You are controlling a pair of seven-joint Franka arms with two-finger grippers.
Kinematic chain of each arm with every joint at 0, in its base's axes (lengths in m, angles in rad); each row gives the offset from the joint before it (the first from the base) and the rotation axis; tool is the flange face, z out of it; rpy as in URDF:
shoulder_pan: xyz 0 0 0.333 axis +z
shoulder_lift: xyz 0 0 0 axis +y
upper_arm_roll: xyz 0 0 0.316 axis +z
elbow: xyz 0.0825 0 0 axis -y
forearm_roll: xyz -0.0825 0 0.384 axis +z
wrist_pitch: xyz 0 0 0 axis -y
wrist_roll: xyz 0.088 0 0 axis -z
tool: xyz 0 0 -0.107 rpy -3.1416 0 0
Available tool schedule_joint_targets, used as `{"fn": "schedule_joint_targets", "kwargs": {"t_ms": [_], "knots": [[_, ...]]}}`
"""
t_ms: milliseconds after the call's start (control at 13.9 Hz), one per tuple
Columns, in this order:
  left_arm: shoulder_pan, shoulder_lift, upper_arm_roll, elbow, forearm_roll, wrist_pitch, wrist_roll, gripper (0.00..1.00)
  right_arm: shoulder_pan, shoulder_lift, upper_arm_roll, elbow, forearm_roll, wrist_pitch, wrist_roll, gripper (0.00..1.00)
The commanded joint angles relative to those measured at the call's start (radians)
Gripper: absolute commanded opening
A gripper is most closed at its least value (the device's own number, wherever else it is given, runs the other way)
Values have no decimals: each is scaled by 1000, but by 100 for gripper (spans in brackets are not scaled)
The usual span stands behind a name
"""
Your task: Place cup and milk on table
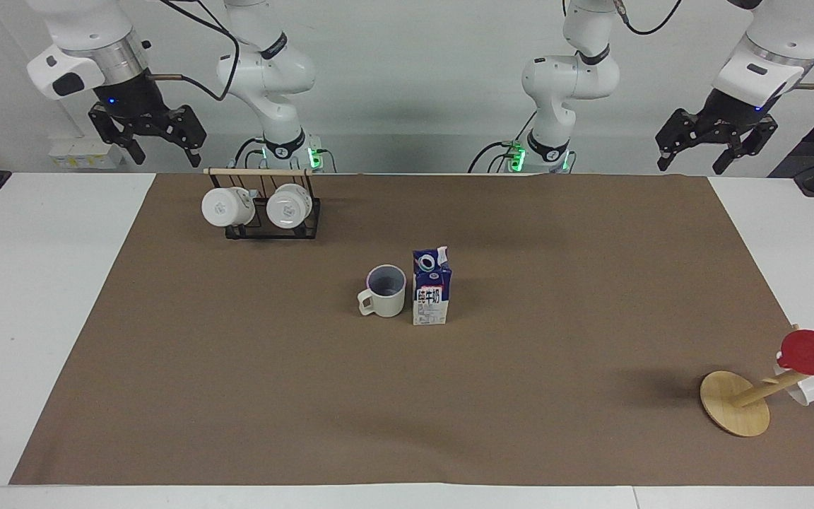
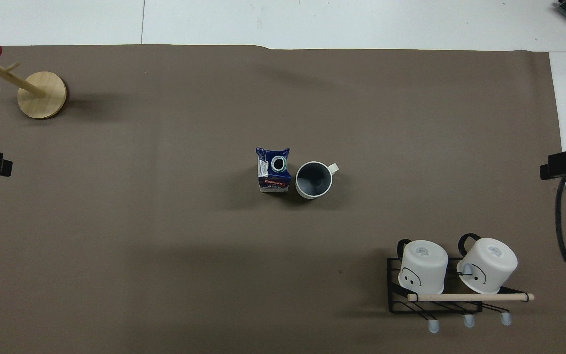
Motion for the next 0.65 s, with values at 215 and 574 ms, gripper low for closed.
{"fn": "schedule_joint_targets", "kwargs": {"t_ms": [215,574], "knots": [[15,-30,-8,-34,25,11,18,100,-14,-7,3,2,14,-4,-20,100],[15,-34,-9,-42,24,8,18,100,-14,-7,8,2,14,-4,-19,100]]}}
